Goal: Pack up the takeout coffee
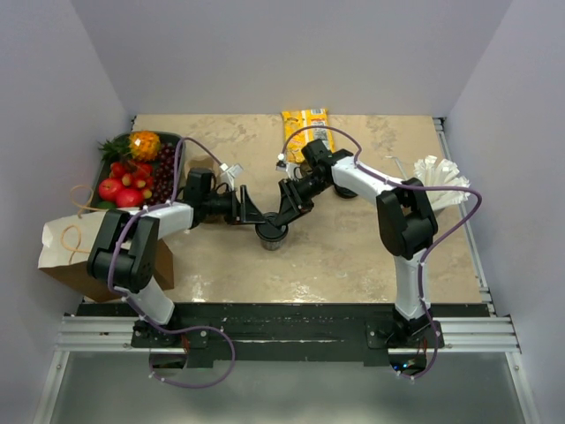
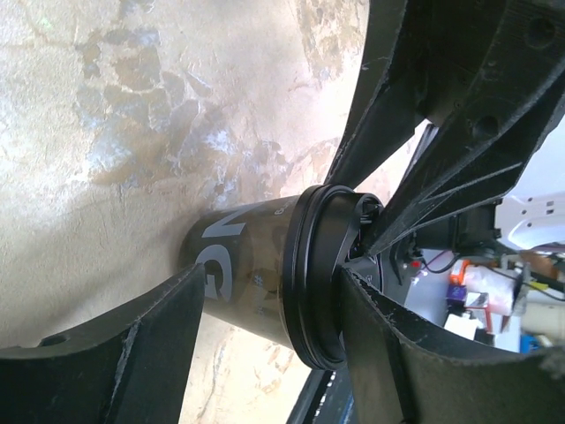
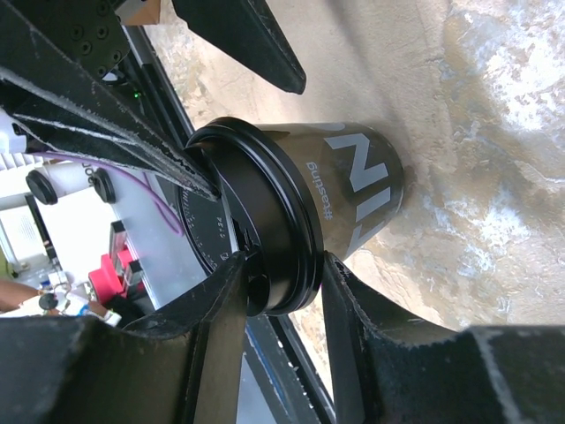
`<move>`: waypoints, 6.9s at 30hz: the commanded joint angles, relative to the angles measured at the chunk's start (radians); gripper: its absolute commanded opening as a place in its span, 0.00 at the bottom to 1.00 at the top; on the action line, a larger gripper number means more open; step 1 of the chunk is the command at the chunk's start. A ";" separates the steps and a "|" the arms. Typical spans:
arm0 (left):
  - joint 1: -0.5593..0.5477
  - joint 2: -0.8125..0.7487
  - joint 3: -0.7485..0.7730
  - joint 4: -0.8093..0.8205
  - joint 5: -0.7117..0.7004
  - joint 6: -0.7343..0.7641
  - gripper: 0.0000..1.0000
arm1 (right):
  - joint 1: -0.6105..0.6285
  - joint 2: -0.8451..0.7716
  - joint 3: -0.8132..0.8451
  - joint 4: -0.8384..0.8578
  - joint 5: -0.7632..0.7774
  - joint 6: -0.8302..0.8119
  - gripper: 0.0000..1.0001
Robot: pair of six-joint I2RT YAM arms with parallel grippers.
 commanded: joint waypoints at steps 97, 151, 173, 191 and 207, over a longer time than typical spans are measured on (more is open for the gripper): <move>0.030 -0.076 -0.122 0.065 -0.103 0.103 0.63 | 0.033 0.056 0.023 0.068 0.041 -0.023 0.30; 0.093 -0.228 -0.157 -0.007 -0.091 0.094 0.68 | 0.033 0.005 0.054 0.051 -0.025 -0.100 0.55; 0.079 -0.226 -0.156 0.056 0.002 0.068 0.71 | 0.036 0.016 0.050 0.062 -0.014 -0.086 0.55; 0.059 -0.186 -0.148 -0.064 -0.054 0.154 0.71 | 0.036 0.013 0.024 0.083 -0.011 -0.085 0.54; -0.041 -0.182 -0.115 -0.294 -0.402 0.275 0.71 | 0.036 0.008 -0.049 0.091 0.087 -0.092 0.54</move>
